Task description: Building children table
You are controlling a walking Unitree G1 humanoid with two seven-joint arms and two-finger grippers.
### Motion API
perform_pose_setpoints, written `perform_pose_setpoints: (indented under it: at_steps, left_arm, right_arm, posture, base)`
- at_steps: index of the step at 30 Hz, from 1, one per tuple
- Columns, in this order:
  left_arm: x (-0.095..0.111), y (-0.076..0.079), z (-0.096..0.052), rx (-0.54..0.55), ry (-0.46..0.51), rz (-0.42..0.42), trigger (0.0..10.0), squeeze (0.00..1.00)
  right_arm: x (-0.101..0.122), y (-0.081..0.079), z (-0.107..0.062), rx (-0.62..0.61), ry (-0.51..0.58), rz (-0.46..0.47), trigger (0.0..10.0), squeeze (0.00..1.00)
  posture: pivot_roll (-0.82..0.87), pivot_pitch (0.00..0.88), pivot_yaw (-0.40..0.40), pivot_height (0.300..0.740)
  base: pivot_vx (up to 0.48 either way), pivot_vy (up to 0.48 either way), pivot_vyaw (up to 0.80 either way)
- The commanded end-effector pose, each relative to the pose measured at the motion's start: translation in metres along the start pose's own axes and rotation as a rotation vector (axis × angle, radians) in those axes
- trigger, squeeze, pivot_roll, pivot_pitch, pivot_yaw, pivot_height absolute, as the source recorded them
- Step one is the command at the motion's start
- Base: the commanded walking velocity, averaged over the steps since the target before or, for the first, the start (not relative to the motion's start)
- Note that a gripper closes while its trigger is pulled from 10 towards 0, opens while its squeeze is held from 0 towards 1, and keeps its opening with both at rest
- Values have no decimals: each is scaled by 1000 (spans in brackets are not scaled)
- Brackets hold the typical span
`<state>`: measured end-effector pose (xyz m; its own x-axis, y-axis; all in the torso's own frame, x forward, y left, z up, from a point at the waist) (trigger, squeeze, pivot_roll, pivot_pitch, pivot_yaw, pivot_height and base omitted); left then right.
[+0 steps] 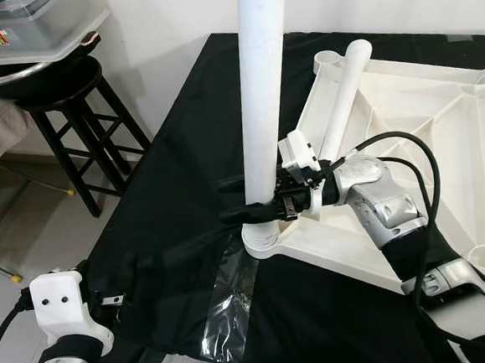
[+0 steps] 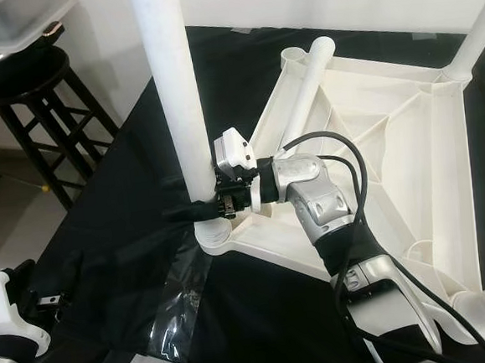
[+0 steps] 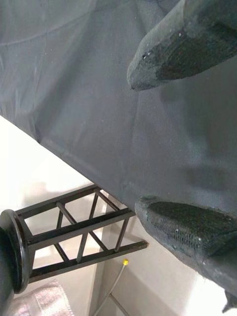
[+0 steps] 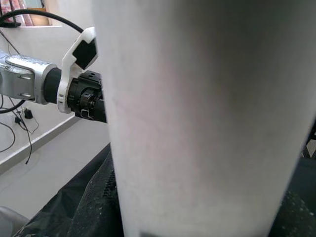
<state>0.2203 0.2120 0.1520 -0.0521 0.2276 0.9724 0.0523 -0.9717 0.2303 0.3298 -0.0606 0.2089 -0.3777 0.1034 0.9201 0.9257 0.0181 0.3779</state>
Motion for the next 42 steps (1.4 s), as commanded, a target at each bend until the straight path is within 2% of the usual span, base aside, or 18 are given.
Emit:
perform_pose_setpoints:
  at_steps: [1, 9, 10, 11, 12, 13, 14, 17, 18, 20, 22, 25, 27, 28, 29, 32, 33, 42]
  left_arm:
    - [-4, -7, -2, 18, -23, 12, 10000, 0]
    - [8, -14, 3, 21, 13, 37, 10000, 0]
    - [30, -21, 9, 18, 73, 40, 10000, 0]
    - [61, -29, 15, 5, 153, 42, 10000, 0]
    - [61, -29, 15, 5, 153, 42, 10000, 0]
    - [83, -33, 17, -8, 211, 42, 10000, 0]
    - [113, -29, 24, -80, 276, 48, 10000, 0]
    - [113, -29, 24, -80, 276, 48, 10000, 0]
    - [134, -15, 31, -196, 303, 85, 10000, 0]
    - [134, -15, 31, -196, 303, 85, 10000, 0]
    - [149, 33, 48, -524, 271, 108, 10000, 0]
    - [141, 66, 57, -738, 197, 95, 10000, 0]
    - [141, 66, 57, -738, 197, 95, 10000, 0]
    - [135, 82, 61, -837, 153, 76, 10000, 0]
    - [135, 82, 61, -837, 153, 76, 10000, 0]
    - [132, 110, 65, -1028, 73, 14, 10000, 0]
    - [134, 128, 65, -1162, 13, -17, 10000, 0]
    - [133, 155, 78, -1324, -81, 59, 10000, 0]
  right_arm:
    - [-87, -47, -23, -5, -283, 294, 10000, 0]
    - [-90, -44, -22, -66, -318, 316, 10000, 0]
    - [-96, -40, -23, -196, -356, 376, 10000, 0]
    - [-108, -42, -24, -444, -453, 382, 10000, 0]
    - [-108, -42, -24, -444, -453, 382, 10000, 0]
    - [-114, -44, -31, -635, -530, 382, 10000, 0]
    - [-111, -75, -22, -792, -587, 359, 10000, 0]
    - [-111, -75, -22, -792, -587, 359, 10000, 0]
    - [-99, -87, -15, -926, -576, 308, 10000, 0]
    - [-99, -87, -15, -926, -576, 308, 10000, 0]
    - [-93, -78, -9, -1061, -539, 234, 10000, 0]
    - [-99, -67, -7, -1095, -528, 221, 10000, 0]
    - [-99, -67, -7, -1095, -528, 221, 10000, 0]
    - [-100, -63, -7, -1113, -522, 225, 10000, 0]
    - [-100, -63, -7, -1113, -522, 225, 10000, 0]
    - [-99, -57, -8, -1160, -529, 230, 10000, 0]
    - [-97, -58, -7, -1196, -546, 237, 10000, 0]
    - [-95, -56, -4, -1258, -565, 233, 10000, 0]
  posture:
    - [99, 256, 48, 740]
    - [88, 246, 49, 740]
    - [92, 240, 32, 740]
    - [96, 242, 10, 740]
    - [96, 242, 10, 740]
    - [96, 242, 10, 740]
    - [91, 239, 11, 740]
    - [91, 239, 11, 740]
    - [110, 242, 30, 740]
    - [110, 242, 30, 740]
    - [92, 194, 73, 740]
    - [77, 174, 78, 740]
    - [77, 174, 78, 740]
    - [72, 162, 84, 740]
    - [72, 162, 84, 740]
    - [58, 145, 93, 740]
    - [49, 133, 98, 740]
    - [38, 111, 105, 740]
  base:
    - [0, 0, 0]
    - [0, 0, 0]
    - [0, 0, 0]
    - [0, 0, 0]
    - [0, 0, 0]
    - [0, 0, 0]
    - [0, 0, 0]
    - [0, 0, 0]
    - [0, 0, 0]
    - [0, 0, 0]
    - [0, 0, 0]
    - [0, 0, 0]
    - [0, 0, 0]
    - [0, 0, 0]
    - [0, 0, 0]
    - [0, 0, 0]
    - [0, 0, 0]
    - [0, 0, 0]
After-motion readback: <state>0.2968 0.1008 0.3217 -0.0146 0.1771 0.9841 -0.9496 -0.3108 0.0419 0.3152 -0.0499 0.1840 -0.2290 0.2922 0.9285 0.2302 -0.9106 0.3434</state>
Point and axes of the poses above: a point about 5 cm out from each wrist's last joint towards the gripper, its own z axis pointing out of the wrist towards the gripper, its own x axis along the axis of the wrist's last joint, y = z × x, the point moved 4 cm from there along z, pointing out of the wrist towards the gripper, and after that the axes turned 10 degrees about -z, right-handed, at the moved point
